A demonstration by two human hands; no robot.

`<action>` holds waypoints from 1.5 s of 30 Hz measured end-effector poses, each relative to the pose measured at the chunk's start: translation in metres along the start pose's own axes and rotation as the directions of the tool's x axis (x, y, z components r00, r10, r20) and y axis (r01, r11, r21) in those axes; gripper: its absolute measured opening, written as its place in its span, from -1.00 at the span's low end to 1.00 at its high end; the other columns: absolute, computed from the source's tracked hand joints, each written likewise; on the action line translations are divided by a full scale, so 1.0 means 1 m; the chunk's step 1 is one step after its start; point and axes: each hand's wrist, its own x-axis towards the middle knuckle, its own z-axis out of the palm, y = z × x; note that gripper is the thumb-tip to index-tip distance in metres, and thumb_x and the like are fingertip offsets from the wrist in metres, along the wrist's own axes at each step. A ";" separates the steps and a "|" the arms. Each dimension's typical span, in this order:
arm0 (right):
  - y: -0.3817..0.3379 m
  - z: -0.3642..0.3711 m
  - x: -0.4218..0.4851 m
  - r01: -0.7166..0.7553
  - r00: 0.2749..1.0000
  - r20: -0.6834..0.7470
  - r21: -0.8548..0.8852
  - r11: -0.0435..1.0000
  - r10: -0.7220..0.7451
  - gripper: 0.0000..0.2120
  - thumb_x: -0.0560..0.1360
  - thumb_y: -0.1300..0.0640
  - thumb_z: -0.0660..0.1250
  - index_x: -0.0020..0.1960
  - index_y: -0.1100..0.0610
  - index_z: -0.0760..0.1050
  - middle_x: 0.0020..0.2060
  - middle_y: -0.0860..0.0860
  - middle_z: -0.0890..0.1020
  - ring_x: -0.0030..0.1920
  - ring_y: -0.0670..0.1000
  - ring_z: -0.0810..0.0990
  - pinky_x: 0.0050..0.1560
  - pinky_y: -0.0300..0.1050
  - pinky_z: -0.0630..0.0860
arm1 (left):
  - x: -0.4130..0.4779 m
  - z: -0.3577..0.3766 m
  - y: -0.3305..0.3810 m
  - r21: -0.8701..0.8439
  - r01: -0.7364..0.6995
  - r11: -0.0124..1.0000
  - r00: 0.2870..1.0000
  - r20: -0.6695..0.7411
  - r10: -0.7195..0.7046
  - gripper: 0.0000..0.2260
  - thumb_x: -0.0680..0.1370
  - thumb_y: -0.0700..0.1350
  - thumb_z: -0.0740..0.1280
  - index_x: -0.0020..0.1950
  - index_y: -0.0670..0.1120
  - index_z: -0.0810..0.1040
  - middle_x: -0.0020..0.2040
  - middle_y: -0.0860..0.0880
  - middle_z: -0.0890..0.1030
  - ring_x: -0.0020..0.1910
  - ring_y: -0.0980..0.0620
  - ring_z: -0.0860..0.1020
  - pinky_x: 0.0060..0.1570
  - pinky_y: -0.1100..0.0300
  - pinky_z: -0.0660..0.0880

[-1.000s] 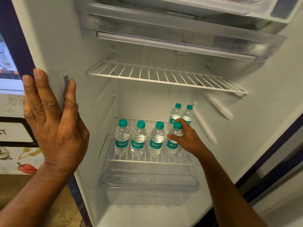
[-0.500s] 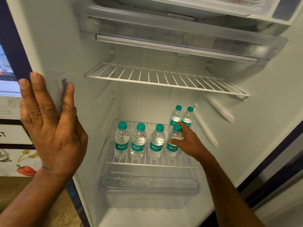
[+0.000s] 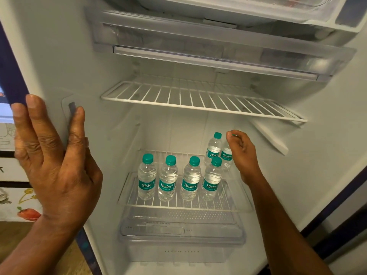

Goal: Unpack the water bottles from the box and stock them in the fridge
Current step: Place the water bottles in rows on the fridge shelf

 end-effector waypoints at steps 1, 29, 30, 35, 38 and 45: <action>0.003 0.005 0.008 0.008 1.000 -0.014 -0.008 1.000 -0.008 -0.59 0.54 -0.15 0.32 0.33 -0.01 0.43 0.25 -0.05 0.55 0.24 0.00 0.55 0.17 -0.09 0.56 | 0.000 0.000 0.001 0.003 0.004 1.000 1.000 0.002 -0.004 -0.52 0.77 -0.13 0.11 0.69 0.07 0.14 0.64 -0.34 0.11 0.55 -0.51 0.21 0.48 -0.33 0.29; 0.051 0.045 0.075 0.146 0.954 0.297 -0.549 0.823 0.029 -0.47 0.47 0.15 0.49 0.32 0.05 0.29 0.12 0.12 0.55 -0.06 0.01 0.59 -0.01 -0.21 0.56 | -0.005 0.000 -0.002 0.011 -0.045 0.999 0.999 0.015 0.045 -0.47 0.73 -0.23 0.13 0.68 0.08 0.17 0.66 -0.35 0.00 0.48 -0.63 0.23 0.30 -0.52 0.36; 0.051 0.045 0.073 0.154 0.948 0.317 -0.555 0.818 0.036 -0.47 0.47 0.14 0.49 0.32 0.06 0.29 0.08 0.11 0.55 -0.11 -0.03 0.58 -0.10 -0.30 0.53 | -0.005 -0.001 -0.001 0.002 -0.045 0.999 0.999 0.013 0.045 -0.47 0.73 -0.23 0.13 0.68 0.08 0.17 0.68 -0.31 -0.04 0.41 -0.67 0.29 0.25 -0.53 0.39; 0.051 0.040 0.067 0.190 0.938 0.348 -0.536 0.822 0.010 -0.49 0.47 0.09 0.48 0.29 0.09 0.29 0.01 0.09 0.55 -0.14 -0.07 0.57 -0.19 -0.36 0.44 | -0.004 -0.003 0.002 0.005 -0.042 0.999 0.999 -0.002 0.042 -0.47 0.73 -0.23 0.14 0.68 0.10 0.19 0.69 -0.25 -0.09 0.27 -0.70 0.40 0.16 -0.54 0.43; 0.052 0.030 0.059 0.162 0.958 0.287 -0.521 0.838 -0.006 -0.47 0.46 0.07 0.49 0.30 0.08 0.28 0.04 0.09 0.55 -0.09 0.00 0.59 -0.10 -0.28 0.48 | -0.003 -0.002 0.002 -0.011 -0.051 0.999 0.999 -0.006 0.051 -0.47 0.73 -0.23 0.15 0.67 0.10 0.20 0.69 -0.26 -0.07 0.36 -0.66 0.36 0.18 -0.54 0.42; 0.035 0.001 0.035 0.034 0.984 0.172 -0.481 0.876 0.056 -0.37 0.41 0.23 0.53 0.37 0.10 0.30 0.11 0.07 0.54 0.00 0.02 0.57 -0.03 -0.20 0.48 | -0.001 0.005 -0.006 -0.021 -0.047 0.999 0.998 0.029 0.047 -0.45 0.73 -0.26 0.12 0.68 0.12 0.15 0.66 -0.33 0.02 0.49 -0.58 0.26 0.33 -0.49 0.35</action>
